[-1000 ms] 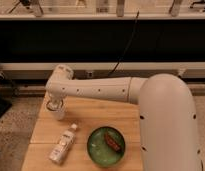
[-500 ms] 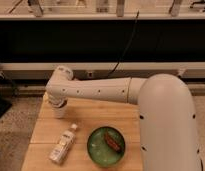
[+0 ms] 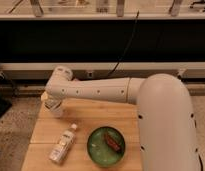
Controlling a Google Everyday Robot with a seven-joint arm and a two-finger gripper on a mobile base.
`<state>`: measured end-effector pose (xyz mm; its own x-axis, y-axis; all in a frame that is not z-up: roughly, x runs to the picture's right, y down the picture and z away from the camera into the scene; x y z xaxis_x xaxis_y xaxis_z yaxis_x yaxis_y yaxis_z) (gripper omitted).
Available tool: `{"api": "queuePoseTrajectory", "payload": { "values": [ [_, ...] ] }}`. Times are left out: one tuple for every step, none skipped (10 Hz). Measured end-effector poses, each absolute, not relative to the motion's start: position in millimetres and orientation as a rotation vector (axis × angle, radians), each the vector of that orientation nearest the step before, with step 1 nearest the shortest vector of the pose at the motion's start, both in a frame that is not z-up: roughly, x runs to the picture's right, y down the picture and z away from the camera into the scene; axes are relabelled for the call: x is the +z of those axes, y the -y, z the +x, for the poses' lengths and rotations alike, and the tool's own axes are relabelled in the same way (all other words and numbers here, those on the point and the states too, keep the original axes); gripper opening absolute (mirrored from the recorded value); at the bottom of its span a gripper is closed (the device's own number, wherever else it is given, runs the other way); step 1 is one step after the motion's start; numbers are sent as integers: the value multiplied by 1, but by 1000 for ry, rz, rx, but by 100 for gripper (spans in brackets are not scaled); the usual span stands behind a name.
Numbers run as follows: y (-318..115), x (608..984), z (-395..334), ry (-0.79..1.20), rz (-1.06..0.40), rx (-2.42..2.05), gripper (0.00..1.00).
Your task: Place the white sponge in the ceramic cup
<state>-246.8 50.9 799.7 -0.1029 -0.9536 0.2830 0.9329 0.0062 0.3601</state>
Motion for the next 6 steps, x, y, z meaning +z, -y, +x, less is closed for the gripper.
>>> {"api": "queuePoseTrajectory", "payload": {
  "values": [
    [-49, 799, -247, 523, 51, -1583, 80],
    [-47, 799, -245, 515, 51, -1579, 80],
    [-45, 798, -243, 509, 50, -1575, 80],
    [-42, 799, -238, 495, 47, -1569, 80],
    [-40, 799, -233, 482, 38, -1567, 80],
    [-40, 799, -230, 478, 31, -1568, 80]
  ]
}}
